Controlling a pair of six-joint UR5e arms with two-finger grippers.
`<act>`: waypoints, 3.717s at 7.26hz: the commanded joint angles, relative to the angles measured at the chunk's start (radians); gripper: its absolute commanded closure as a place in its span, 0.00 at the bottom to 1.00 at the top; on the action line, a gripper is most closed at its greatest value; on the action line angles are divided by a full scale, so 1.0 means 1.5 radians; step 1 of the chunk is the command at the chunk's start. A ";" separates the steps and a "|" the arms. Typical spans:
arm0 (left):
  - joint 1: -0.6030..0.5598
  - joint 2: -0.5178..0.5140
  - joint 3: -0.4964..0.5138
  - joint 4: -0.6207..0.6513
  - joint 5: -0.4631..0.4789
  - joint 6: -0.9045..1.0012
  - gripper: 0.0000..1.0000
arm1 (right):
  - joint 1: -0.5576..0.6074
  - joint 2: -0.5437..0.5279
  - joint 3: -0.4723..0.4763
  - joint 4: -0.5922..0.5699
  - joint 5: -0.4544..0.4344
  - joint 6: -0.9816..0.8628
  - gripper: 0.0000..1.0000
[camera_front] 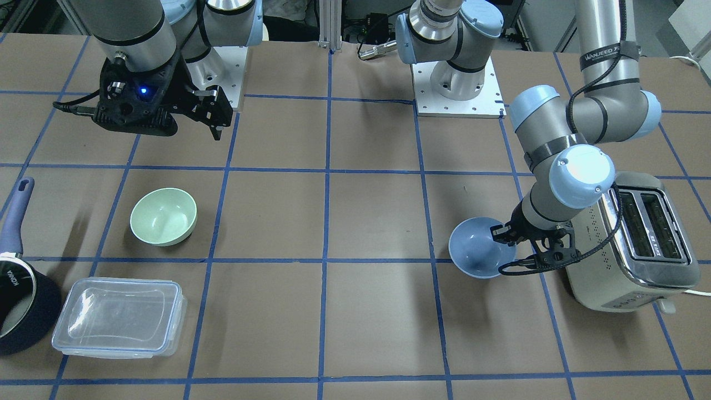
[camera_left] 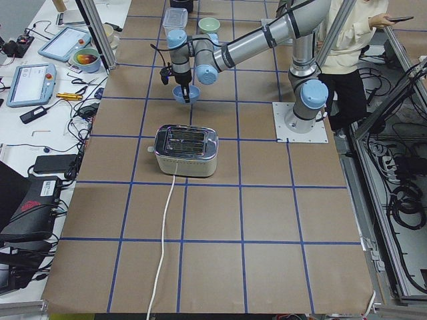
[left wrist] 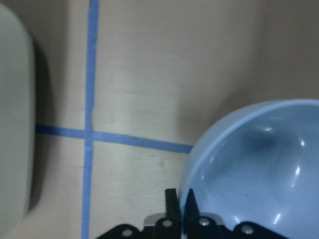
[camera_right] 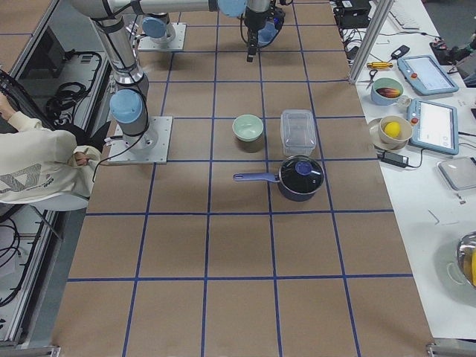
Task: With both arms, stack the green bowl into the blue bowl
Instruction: 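Grip the blue bowl rim and slide it toward the table center, then release the blue bowl and raise the left gripper away, then lower the right gripper and grip the rim of the pale green bowl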
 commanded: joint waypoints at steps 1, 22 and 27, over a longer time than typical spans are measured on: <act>-0.086 -0.007 0.016 0.002 -0.095 -0.138 1.00 | -0.038 0.002 -0.003 0.005 -0.017 -0.031 0.00; -0.032 0.026 0.082 -0.133 -0.039 0.027 0.00 | -0.046 0.160 0.218 -0.382 -0.054 0.000 0.00; -0.034 0.022 0.079 -0.133 -0.036 0.026 0.00 | -0.046 0.199 0.264 -0.387 -0.094 0.067 0.00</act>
